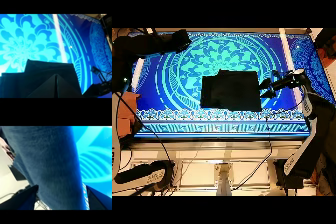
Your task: Fold the clothes and pants, and hang the long-sleeved shirts on hangers.
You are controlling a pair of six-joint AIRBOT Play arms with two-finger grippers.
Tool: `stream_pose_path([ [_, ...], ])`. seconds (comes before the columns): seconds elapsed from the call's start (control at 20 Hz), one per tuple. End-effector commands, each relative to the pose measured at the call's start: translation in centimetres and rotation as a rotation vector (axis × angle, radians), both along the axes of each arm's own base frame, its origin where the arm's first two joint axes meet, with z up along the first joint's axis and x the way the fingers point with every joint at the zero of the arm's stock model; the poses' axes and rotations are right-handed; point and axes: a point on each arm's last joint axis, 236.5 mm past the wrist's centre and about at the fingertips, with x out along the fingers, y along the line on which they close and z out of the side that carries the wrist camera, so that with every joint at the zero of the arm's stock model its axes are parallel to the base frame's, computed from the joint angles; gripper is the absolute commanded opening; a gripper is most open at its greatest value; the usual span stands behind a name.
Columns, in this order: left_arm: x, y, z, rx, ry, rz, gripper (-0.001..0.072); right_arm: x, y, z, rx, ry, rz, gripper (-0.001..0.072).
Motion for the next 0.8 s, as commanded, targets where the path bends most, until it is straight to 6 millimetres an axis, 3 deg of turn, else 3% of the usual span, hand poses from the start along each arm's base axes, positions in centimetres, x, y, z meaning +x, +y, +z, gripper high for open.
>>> stream_pose_path([
  [0.0,0.0,0.0,0.0,0.003,-0.001,0.0,0.0019,-0.8,2.8,-1.3,0.008,-0.005,0.077,0.0664],
  [0.15,0.0,0.0,0.0,0.003,-0.001,0.0,0.0019,-0.8,5.0,-1.6,0.007,-0.072,0.139,0.066],
  [0.2,0.0,0.0,0.0,0.002,0.0,0.0,0.0019,-1.0,5.5,-1.5,0.01,-0.077,0.155,0.0606],
  [0.25,0.0,0.0,0.0,0.002,0.0,0.0,0.0019,-1.2,5.8,-1.4,0.014,-0.076,0.165,0.04],
  [0.3,0.0,0.0,0.0,0.002,0.0,0.0,0.0019,-1.3,5.9,-1.2,0.018,-0.074,0.17,0.0249],
  [0.35,0.0,0.0,0.0,0.002,0.0,0.0,0.0019,-1.6,5.9,-0.9,0.023,-0.067,0.176,0.0116],
  [0.4,0.0,0.0,0.0,0.002,0.0,0.0,0.0019,-1.7,5.8,-0.7,0.018,-0.047,0.17,0.005],
  [0.6,0.0,0.0,0.0,0.001,0.0,0.0,0.002,-1.3,3.7,3.3,-0.004,-0.033,0.107,0.0046],
  [0.75,-0.1,0.0,0.3,-0.001,-0.005,0.0,0.0019,0.5,-1.1,7.5,-0.138,-0.117,-0.027,0.0046],
])
